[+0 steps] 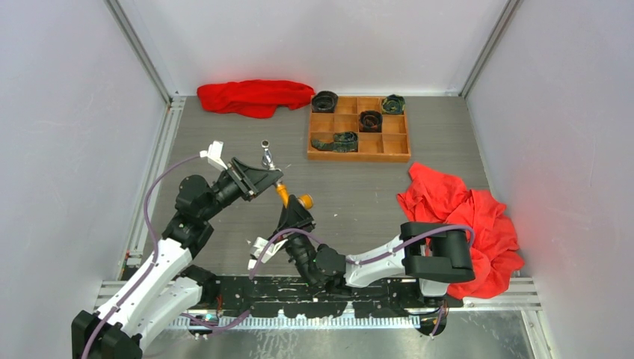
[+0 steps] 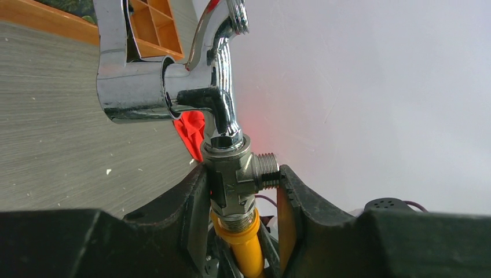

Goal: Install the water faucets

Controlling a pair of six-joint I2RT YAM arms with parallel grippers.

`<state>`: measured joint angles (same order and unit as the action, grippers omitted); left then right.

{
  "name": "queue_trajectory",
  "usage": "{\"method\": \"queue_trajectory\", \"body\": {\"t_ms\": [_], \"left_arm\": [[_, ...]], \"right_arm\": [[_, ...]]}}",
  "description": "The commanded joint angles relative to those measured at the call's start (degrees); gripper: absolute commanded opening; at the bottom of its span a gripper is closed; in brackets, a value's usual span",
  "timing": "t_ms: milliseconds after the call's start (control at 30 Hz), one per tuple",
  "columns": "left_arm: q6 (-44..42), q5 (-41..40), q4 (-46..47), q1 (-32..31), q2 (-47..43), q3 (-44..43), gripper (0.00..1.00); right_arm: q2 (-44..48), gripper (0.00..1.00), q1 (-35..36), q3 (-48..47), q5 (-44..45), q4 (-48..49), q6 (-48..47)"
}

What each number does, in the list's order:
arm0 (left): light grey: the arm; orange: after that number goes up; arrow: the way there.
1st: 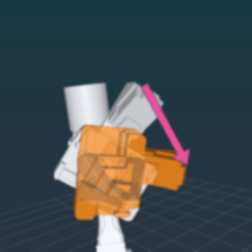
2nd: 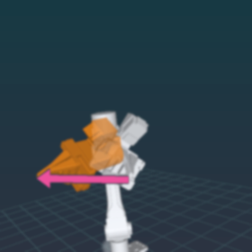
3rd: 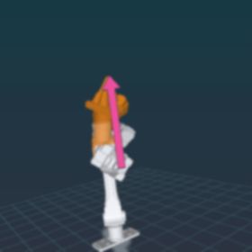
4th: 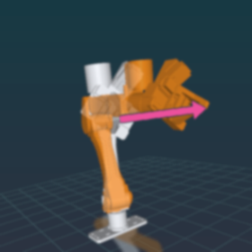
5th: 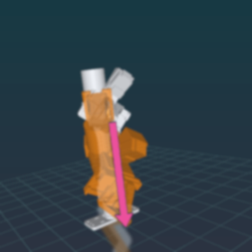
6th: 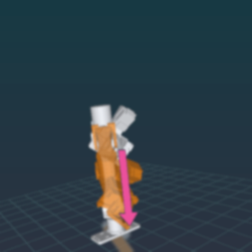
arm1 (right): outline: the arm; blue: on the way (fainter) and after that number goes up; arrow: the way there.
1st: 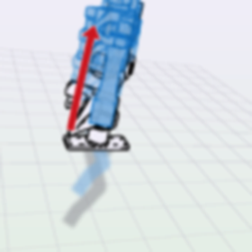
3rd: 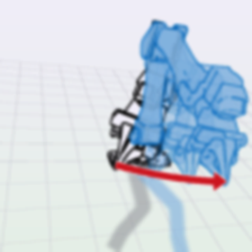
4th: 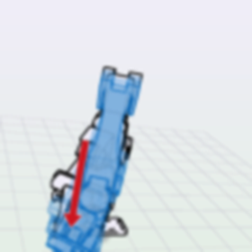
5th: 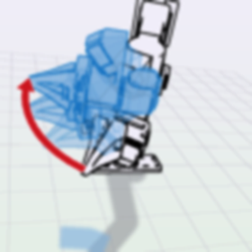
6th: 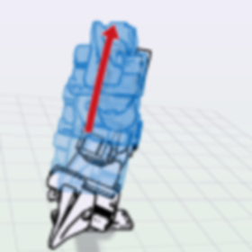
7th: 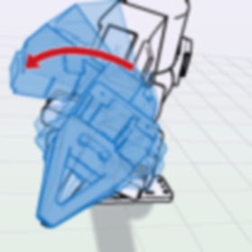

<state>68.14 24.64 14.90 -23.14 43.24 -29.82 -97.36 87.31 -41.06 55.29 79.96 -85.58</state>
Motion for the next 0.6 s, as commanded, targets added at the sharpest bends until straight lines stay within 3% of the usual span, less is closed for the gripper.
{"method": "queue_trajectory", "body": {"t_ms": [0,567], "left_arm": [[-0.39,3.17,7.03,-0.90,-1.94,0.14,0.00],[0.47,0.89,7.65,-0.86,-3.80,1.61,0.00]], "right_arm": [[3.81,0.01,-0.24,-2.97,-0.57,-1.92,8.42],[2.85,0.01,-0.23,-4.82,-0.61,-2.58,16.09]]}}
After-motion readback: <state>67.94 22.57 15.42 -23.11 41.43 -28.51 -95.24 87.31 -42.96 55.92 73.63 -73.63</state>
